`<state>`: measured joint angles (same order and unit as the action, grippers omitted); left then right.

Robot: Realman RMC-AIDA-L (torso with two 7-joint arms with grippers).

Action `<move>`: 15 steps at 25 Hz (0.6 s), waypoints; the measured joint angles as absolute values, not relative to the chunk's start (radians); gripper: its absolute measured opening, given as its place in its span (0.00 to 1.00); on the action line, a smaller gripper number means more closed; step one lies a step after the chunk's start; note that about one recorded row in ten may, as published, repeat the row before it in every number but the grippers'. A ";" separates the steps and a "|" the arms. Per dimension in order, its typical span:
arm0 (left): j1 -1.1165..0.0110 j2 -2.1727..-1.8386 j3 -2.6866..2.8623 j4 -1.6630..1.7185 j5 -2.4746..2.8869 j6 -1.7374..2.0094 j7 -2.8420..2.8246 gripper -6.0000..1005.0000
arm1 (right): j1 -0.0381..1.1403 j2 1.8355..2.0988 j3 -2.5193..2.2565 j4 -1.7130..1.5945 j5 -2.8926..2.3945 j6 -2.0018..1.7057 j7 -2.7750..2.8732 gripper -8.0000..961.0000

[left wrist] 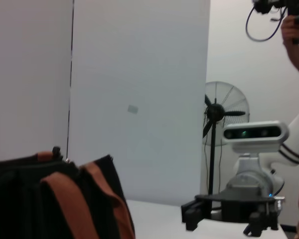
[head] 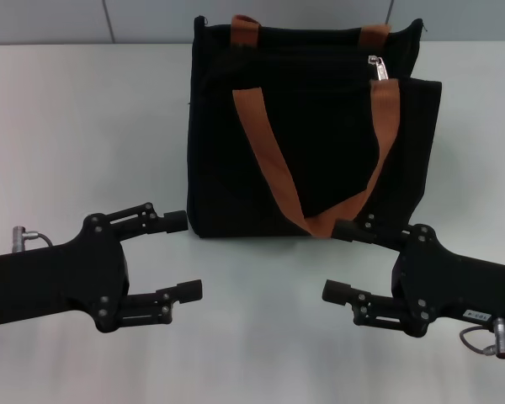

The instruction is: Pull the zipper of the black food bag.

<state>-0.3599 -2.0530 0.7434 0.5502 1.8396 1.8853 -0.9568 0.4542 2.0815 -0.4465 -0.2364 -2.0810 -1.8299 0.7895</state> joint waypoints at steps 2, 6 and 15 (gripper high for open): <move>-0.362 -2.057 0.744 0.547 1.851 1.871 -0.957 0.80 | 0.453 2.082 -0.477 -0.249 -2.086 -1.847 0.771 0.79; -0.362 -2.062 0.744 0.545 1.871 1.869 -0.957 0.80 | 0.454 2.082 -0.507 -0.256 -2.089 -1.847 0.786 0.79; -0.370 -2.070 0.744 0.541 1.961 1.861 -0.959 0.80 | 0.452 2.084 -0.509 -0.245 -2.086 -1.795 0.787 0.79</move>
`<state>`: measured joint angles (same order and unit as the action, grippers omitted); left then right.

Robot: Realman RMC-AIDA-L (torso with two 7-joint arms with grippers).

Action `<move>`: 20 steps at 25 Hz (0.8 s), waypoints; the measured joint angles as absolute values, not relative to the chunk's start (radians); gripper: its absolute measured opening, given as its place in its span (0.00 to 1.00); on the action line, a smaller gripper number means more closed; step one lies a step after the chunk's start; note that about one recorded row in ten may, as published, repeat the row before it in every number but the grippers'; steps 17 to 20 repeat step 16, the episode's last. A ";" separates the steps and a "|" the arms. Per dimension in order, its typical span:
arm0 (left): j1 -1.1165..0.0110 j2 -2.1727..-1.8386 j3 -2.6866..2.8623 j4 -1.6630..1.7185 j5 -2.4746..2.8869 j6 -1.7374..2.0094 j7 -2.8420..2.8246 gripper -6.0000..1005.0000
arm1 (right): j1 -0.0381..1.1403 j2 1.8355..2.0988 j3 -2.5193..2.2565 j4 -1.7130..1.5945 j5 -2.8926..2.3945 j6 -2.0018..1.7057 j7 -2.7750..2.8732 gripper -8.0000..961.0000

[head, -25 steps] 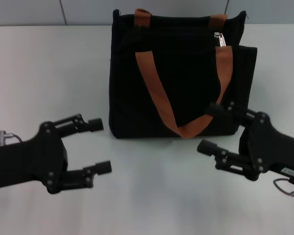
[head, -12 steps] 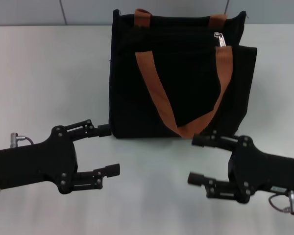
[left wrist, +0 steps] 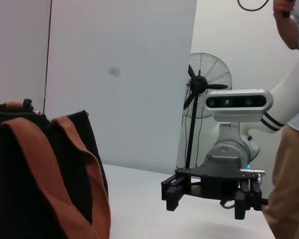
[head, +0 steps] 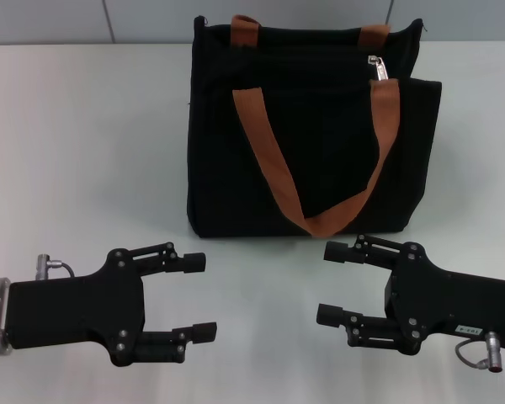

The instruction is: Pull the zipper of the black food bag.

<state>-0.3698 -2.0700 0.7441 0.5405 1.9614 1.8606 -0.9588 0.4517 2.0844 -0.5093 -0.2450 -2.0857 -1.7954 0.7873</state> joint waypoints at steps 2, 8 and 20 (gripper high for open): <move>-0.370 -2.070 0.744 0.534 1.962 1.860 -0.959 0.80 | 0.458 2.085 -0.509 -0.245 -2.088 -1.793 0.793 0.79; -0.371 -2.070 0.744 0.532 1.962 1.858 -0.959 0.80 | 0.461 2.086 -0.509 -0.240 -2.085 -1.794 0.794 0.79; -0.372 -2.071 0.746 0.518 1.963 1.858 -0.950 0.80 | 0.458 2.086 -0.505 -0.235 -2.084 -1.800 0.794 0.79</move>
